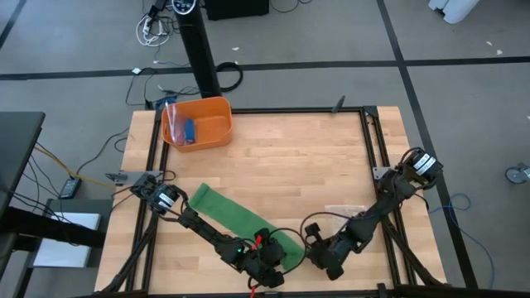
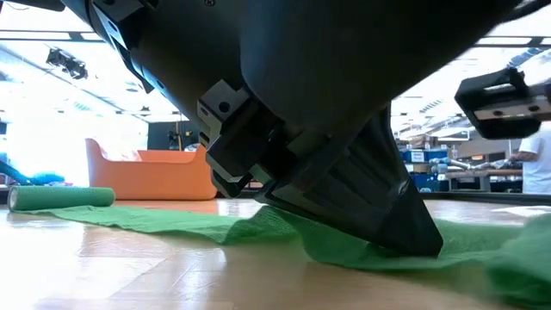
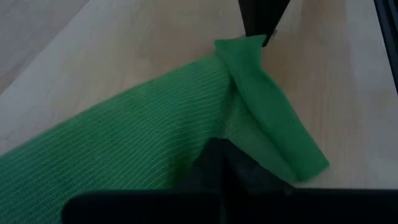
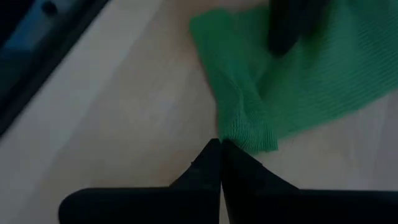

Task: Roll bandage
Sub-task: Roll the green bandage

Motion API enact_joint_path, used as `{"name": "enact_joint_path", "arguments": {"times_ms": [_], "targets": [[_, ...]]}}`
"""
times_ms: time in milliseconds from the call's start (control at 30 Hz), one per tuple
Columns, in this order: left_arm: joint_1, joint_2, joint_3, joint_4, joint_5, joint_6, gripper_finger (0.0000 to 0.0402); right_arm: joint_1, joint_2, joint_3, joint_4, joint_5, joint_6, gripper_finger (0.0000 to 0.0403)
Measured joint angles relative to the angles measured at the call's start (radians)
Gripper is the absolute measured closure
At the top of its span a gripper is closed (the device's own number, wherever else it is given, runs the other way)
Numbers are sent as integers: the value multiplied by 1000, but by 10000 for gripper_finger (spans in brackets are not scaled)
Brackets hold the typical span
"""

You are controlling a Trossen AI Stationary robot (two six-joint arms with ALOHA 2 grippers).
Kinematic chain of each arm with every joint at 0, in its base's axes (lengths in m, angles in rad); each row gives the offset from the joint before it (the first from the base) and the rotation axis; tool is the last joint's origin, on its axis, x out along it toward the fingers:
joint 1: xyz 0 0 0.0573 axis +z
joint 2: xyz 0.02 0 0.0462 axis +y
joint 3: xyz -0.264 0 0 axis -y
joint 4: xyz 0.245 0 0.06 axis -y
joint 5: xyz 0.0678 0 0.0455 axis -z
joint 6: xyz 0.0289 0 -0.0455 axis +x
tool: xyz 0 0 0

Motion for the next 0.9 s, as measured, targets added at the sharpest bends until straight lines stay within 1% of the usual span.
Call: {"name": "enact_joint_path", "arguments": {"times_ms": [200,433,567,767,900], "targets": [[0,0,0,-1,0,0,401,11,-1,-44,19,2,-36,399],[0,0,0,-1,0,-3,401,32,0,-52,56,5,-92,382],[0,0,0,-1,0,-15,401,58,0,-52,60,-2,-92,381],[0,0,0,-1,0,-16,401,87,0,-52,48,15,-91,396],[0,0,0,-1,0,-16,401,91,-1,-52,55,25,-37,387]]}}
